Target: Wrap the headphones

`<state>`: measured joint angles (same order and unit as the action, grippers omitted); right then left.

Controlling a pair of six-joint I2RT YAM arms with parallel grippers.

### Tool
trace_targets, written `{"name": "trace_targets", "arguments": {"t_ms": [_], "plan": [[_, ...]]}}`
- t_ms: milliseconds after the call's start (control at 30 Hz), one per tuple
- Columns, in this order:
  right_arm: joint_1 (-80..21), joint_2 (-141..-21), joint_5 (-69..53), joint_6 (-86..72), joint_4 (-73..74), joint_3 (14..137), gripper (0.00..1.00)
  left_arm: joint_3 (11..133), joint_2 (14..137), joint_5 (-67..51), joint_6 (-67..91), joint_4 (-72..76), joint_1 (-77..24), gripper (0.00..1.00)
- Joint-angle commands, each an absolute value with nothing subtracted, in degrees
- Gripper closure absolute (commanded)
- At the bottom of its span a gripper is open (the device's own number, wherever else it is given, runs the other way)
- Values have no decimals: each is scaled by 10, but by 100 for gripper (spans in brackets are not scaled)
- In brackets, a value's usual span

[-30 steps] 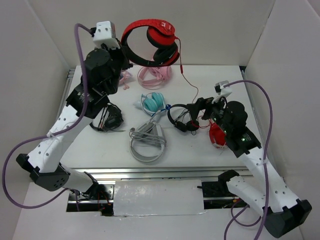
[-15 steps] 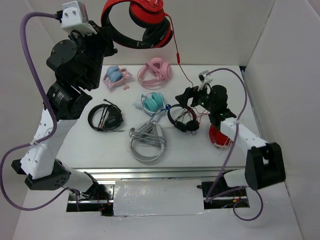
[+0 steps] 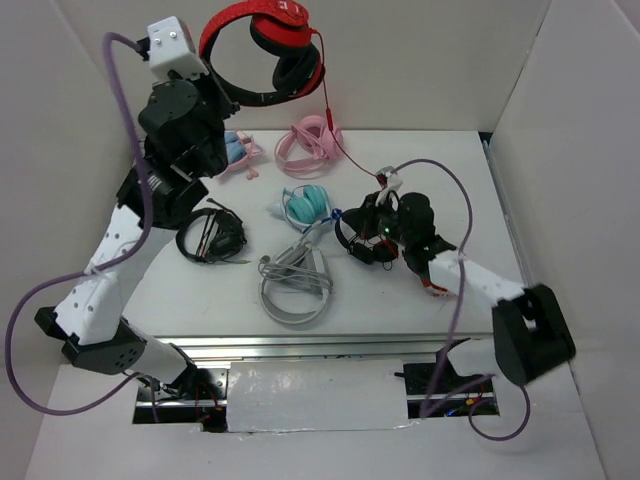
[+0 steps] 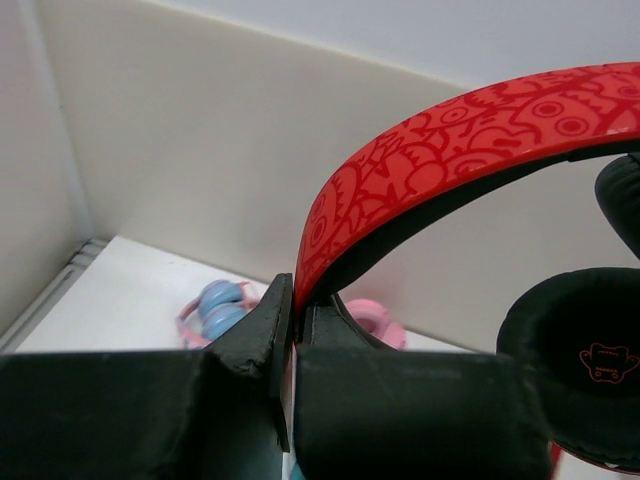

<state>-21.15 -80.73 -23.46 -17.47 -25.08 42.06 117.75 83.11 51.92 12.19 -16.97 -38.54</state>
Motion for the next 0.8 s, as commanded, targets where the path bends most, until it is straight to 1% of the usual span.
{"name": "trace_targets", "arguments": {"t_ms": [0, 33, 133, 167, 233, 333, 467, 500, 533, 567, 633, 667, 700, 767], "plan": [[-267, -674, -134, -148, -194, 380, 100, 1168, 859, 594, 161, -134, -379, 100], [-278, -617, -117, -145, -140, 374, 100, 1168, 873, 600, 172, -141, -376, 100], [-313, -530, -50, -143, -46, 377, 100, 1153, 901, 581, 192, -135, -357, 100], [-322, -517, -28, -150, 11, 386, 100, 1167, 914, 576, 196, -140, -350, 100], [-350, -490, 23, -164, 75, 399, 100, 1209, 959, 569, 218, -180, -347, 100], [-382, -476, 72, -167, 131, 432, 100, 1235, 1000, 562, 224, -197, -345, 100], [-402, -500, 144, -175, 158, 475, 100, 1223, 1012, 531, 237, -204, -341, 100], [-401, -511, 167, -188, 158, 479, 100, 1207, 1006, 495, 232, -191, -342, 100], [-396, -541, 213, -193, 176, 487, 100, 1164, 985, 476, 224, -173, -341, 100], [-379, -576, 234, -215, 216, 518, 100, 1148, 969, 454, 217, -154, -341, 100], [-344, -605, 265, -235, 239, 559, 100, 1143, 962, 452, 225, -170, -340, 100], [-331, -617, 261, -249, 243, 568, 100, 1146, 955, 443, 230, -197, -335, 100], [-316, -638, 250, -253, 237, 571, 100, 1143, 949, 408, 237, -209, -330, 100], [-277, -669, 201, -267, 225, 577, 100, 1122, 922, 366, 250, -204, -309, 100]]}}
